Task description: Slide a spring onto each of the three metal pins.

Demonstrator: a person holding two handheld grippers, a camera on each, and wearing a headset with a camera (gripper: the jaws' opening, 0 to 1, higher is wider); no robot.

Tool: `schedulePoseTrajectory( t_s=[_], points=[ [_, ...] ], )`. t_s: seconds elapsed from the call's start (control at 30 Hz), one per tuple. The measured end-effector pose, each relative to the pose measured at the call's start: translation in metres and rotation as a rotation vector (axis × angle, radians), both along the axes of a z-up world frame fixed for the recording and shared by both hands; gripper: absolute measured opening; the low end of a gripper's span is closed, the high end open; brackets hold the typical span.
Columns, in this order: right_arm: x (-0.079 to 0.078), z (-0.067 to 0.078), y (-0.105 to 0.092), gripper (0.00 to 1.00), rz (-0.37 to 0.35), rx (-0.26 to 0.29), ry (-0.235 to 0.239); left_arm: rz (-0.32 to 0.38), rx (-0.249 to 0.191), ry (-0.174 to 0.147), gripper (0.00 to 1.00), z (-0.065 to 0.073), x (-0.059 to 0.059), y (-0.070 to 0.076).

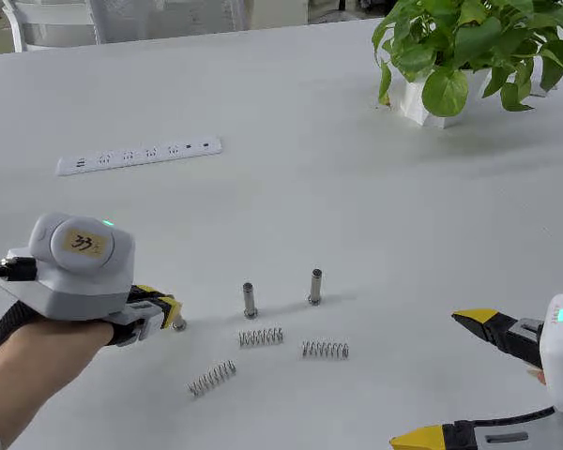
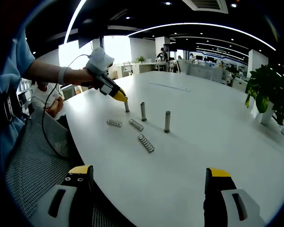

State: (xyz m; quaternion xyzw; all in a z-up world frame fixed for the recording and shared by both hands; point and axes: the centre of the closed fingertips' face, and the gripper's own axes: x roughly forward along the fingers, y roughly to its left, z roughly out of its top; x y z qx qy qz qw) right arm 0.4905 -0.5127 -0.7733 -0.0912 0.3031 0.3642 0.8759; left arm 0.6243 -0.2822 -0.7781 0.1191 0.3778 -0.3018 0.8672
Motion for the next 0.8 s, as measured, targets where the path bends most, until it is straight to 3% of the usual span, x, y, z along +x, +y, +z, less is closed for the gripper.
schedulePoseTrajectory(
  t_s=[0.57, 0.8],
  points=[
    [-0.0014, -0.0005, -0.0003, 0.98, 0.002, -0.001, 0.002, -0.007, -0.006, 0.013, 0.04, -0.0012, -0.0067, -0.0011],
    [-0.0007, 0.0008, -0.0011, 0.98, 0.002, -0.003, 0.0, -0.02, -0.001, -0.002, 0.05, -0.0011, -0.0067, -0.0021]
  ],
)
